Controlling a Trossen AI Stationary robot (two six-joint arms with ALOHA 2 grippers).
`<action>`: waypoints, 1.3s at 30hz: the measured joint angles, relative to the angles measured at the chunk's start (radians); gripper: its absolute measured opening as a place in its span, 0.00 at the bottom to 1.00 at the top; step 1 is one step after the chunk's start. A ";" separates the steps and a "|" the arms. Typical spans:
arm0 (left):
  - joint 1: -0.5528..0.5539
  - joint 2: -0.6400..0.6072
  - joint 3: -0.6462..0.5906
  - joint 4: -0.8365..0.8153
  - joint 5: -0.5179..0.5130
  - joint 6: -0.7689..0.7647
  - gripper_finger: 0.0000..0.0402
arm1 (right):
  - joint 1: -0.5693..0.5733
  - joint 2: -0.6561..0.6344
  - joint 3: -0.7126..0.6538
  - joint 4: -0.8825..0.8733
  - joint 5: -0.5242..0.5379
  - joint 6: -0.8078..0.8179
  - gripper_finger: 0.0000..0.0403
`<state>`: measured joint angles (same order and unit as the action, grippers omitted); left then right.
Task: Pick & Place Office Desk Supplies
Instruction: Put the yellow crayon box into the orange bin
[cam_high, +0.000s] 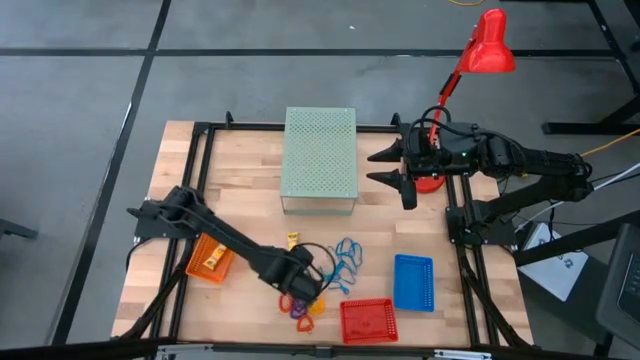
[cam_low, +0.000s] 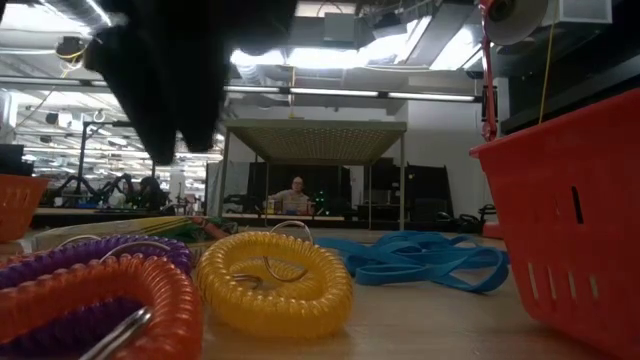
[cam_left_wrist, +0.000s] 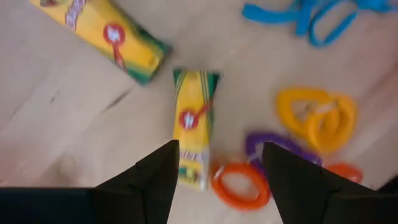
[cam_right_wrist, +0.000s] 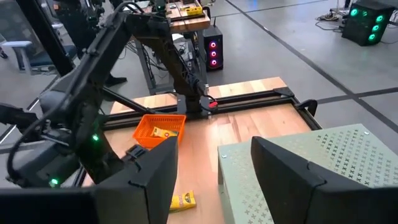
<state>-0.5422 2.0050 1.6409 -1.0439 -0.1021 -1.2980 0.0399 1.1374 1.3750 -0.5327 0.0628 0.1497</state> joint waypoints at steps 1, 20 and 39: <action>0.005 0.012 0.000 -0.001 -0.003 0.002 0.57 | 0.000 0.000 0.000 0.000 0.000 0.009 0.51; 0.016 0.179 0.003 0.076 0.125 0.002 0.48 | 0.000 0.000 0.000 0.001 -0.026 0.076 0.51; -0.186 -0.187 -0.001 -0.255 -0.399 -0.510 0.17 | -0.002 0.000 0.000 0.027 0.035 0.075 0.51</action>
<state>-0.7280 1.8182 1.6400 -1.2986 -0.5012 -1.8076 0.0380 1.1374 1.3750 -0.5055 0.0978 0.2245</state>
